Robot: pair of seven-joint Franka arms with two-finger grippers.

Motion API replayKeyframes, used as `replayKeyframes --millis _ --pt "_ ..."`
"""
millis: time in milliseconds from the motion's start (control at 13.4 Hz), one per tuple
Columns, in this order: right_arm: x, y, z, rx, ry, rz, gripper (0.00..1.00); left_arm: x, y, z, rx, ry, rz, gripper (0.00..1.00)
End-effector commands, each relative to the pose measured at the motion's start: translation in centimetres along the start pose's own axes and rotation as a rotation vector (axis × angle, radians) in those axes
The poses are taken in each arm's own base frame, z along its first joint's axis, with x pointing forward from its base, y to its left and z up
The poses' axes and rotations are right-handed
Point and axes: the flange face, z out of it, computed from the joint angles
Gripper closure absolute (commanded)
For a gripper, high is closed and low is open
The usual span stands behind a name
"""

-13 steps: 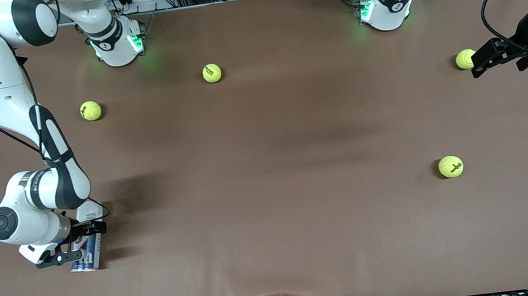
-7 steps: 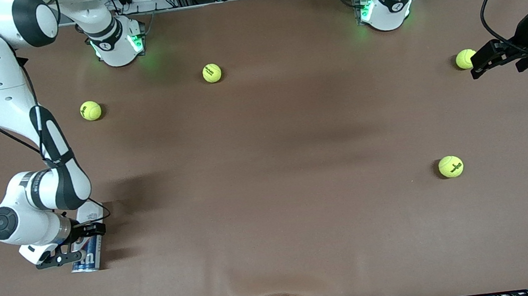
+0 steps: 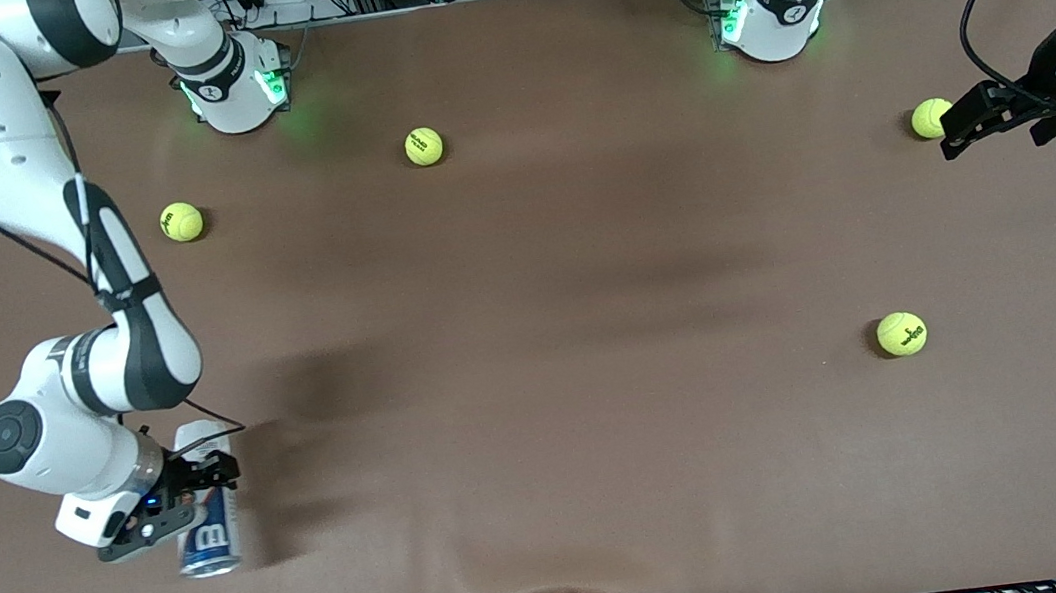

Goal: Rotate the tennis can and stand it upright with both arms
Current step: 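Lift the can with the right gripper and carry it toward table center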

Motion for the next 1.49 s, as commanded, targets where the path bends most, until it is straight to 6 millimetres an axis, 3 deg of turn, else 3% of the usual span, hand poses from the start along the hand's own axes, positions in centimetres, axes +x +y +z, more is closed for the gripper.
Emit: replayKeyframes --millis 0,149,298,522,671,895,1268,1342,1417 --pt "2.6 -6.8 -4.5 0.008 0.038 -0.233 0.3 0.2 -0.1 -0.5 -0.02 0.01 0.003 0.0" --pt "4.4 -13.3 -5.5 0.017 0.057 -0.453 0.3 0.2 -0.3 -0.5 -0.02 0.01 0.0 0.0" --pt "5.3 -19.8 -4.8 0.034 0.058 -0.65 0.29 0.2 -0.4 -0.6 -0.02 0.011 -0.001 0.0" --pt "5.4 -30.7 -3.8 0.056 0.058 -0.907 0.29 0.2 -0.5 -0.7 -0.02 0.014 -0.004 0.0" --pt "4.9 -35.8 -2.2 0.066 0.065 -1.055 0.29 0.1 -0.8 -1.0 -0.02 0.019 -0.009 0.0" --pt "4.1 -39.9 1.5 0.05 0.099 -1.259 0.24 0.1 -0.9 -1.0 -0.02 0.019 -0.011 0.0" --pt "1.4 -45.7 7.4 0.037 0.086 -1.394 0.21 0.4 -0.9 -0.7 -0.022 0.02 -0.012 0.0" --pt "0.9 -46.3 8.2 0.038 0.087 -1.398 0.0 0.4 -0.8 -0.3 -0.035 0.011 -0.014 0.0" --pt "0.6 -46.4 8.5 0.04 0.08 -1.399 0.0 0.5 -0.6 0.5 -0.051 -0.006 -0.012 0.0"
